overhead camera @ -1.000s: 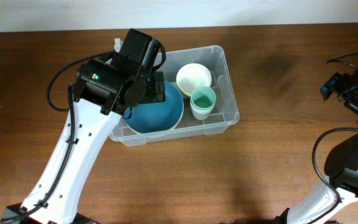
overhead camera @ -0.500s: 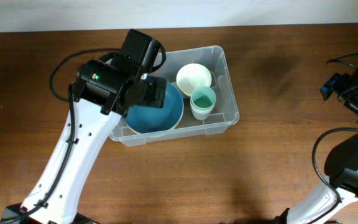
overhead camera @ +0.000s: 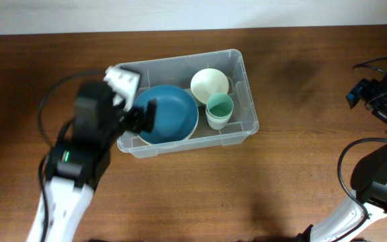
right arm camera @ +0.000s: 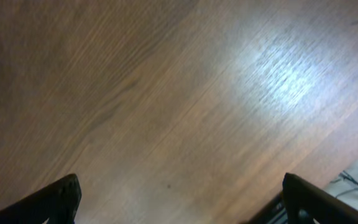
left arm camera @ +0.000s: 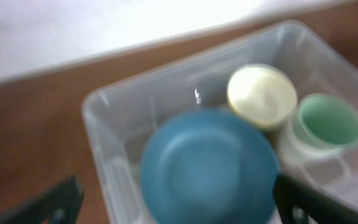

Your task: Pack container

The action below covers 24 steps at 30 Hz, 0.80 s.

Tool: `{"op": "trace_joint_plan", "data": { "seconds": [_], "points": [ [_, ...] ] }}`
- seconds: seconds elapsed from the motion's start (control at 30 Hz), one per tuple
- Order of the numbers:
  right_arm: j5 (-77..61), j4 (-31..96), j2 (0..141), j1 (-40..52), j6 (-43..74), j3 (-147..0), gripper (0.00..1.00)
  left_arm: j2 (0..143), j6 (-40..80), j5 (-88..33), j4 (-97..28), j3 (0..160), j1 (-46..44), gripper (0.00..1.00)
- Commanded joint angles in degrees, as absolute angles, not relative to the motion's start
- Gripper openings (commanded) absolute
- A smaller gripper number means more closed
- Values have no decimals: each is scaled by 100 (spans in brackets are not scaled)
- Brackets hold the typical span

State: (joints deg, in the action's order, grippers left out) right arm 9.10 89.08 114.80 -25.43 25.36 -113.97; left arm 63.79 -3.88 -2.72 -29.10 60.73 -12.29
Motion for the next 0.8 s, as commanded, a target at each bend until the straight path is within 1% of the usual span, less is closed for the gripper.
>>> {"op": "trace_joint_plan", "data": {
  "seconds": [0.0,0.13,0.4,0.6,0.77],
  "points": [
    [945,8908,11478,-2552,2578,-11378,99,5223,-545,-982,-2139,4668,-722,99],
    [945,8908,11478,-2552,2578,-11378,99,3975,-545,-1164,-1087,3374,-425,99],
    [945,8908,11478,-2552,2578,-11378,99,1570,-550,-1007,-183,1813,-395,100],
    [945,8908,11478,-2552,2578,-11378,99,676,-550,-965,-21,1472,-228,99],
    [945,8908,11478,-2552,2578,-11378,99,384,-552,-963,-5,1345,-82,99]
  ]
}}
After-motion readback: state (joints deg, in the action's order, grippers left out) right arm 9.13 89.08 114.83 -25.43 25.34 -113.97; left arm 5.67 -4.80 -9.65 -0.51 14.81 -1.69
